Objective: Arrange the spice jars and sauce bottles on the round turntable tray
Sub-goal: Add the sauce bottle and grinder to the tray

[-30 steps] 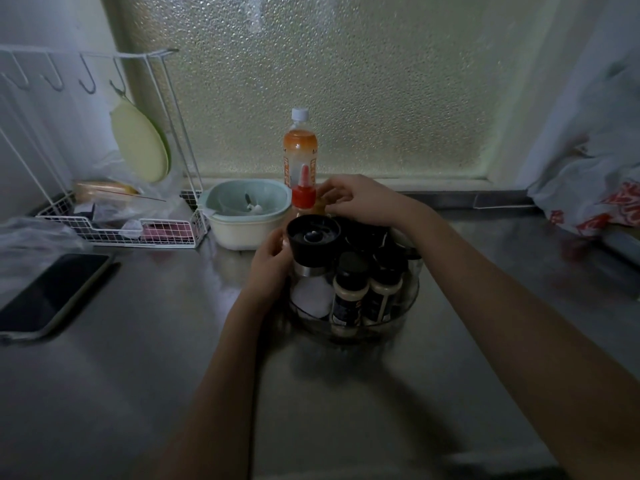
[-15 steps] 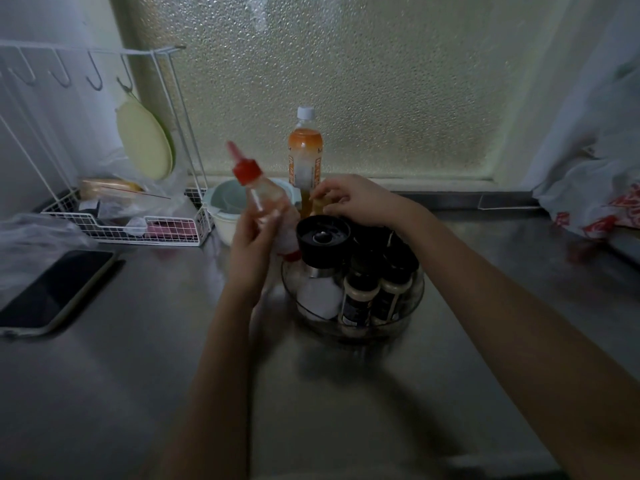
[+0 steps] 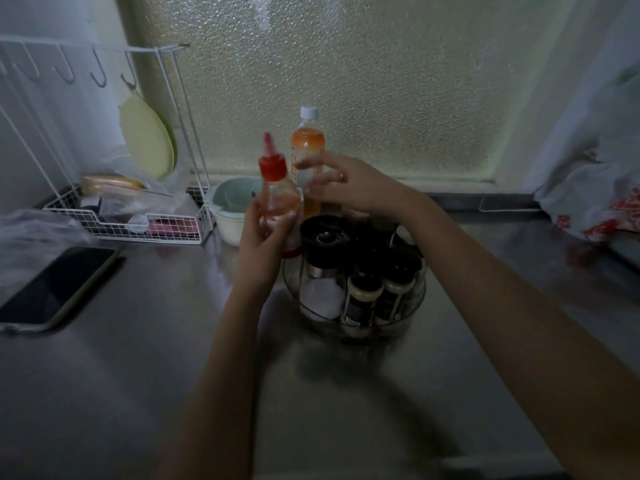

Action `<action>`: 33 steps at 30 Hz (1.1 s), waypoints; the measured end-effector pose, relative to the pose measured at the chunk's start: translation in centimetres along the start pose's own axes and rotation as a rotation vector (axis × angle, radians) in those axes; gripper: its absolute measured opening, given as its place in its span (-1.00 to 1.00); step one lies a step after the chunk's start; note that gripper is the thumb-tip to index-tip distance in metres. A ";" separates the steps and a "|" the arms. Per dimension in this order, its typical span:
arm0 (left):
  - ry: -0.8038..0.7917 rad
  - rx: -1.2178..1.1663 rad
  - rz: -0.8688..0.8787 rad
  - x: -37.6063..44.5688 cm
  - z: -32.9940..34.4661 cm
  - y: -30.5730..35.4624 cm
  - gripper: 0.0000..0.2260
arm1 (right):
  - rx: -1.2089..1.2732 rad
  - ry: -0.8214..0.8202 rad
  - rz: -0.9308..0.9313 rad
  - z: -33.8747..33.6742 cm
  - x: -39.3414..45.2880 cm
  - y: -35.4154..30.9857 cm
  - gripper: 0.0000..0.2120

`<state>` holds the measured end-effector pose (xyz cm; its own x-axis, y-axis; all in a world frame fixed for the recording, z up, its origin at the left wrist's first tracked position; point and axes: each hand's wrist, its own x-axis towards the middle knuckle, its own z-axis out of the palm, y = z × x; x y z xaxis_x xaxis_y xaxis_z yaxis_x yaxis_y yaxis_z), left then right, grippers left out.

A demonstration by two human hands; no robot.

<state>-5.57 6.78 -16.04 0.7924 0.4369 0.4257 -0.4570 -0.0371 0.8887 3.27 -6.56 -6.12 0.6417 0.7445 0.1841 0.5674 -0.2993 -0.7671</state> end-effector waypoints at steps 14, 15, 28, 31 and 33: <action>0.187 0.549 0.142 -1.0 -0.1 -1.2 -0.21 | 0.055 0.354 -0.005 -2.6 0.9 -1.4 -0.63; 0.191 0.592 0.182 -1.1 -0.1 -1.1 -0.33 | 0.016 0.340 -0.003 -2.6 0.8 -1.1 -0.63; -0.365 0.331 -0.116 -1.1 -0.3 -1.5 -0.73 | -0.106 0.212 -0.066 -0.8 1.1 0.5 -0.71; -0.228 0.143 -0.117 -0.9 -0.3 -0.6 -0.79 | -0.082 0.229 -0.062 -0.9 1.1 0.2 -0.69; -0.084 0.017 -0.112 -0.7 -0.5 0.5 -0.85 | -0.070 0.209 -0.046 -1.1 1.1 0.0 -0.71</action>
<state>-6.58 6.91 -16.00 0.8696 0.3620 0.3357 -0.3572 -0.0080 0.9340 4.53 -6.38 -5.30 0.7031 0.6206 0.3471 0.6284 -0.3140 -0.7117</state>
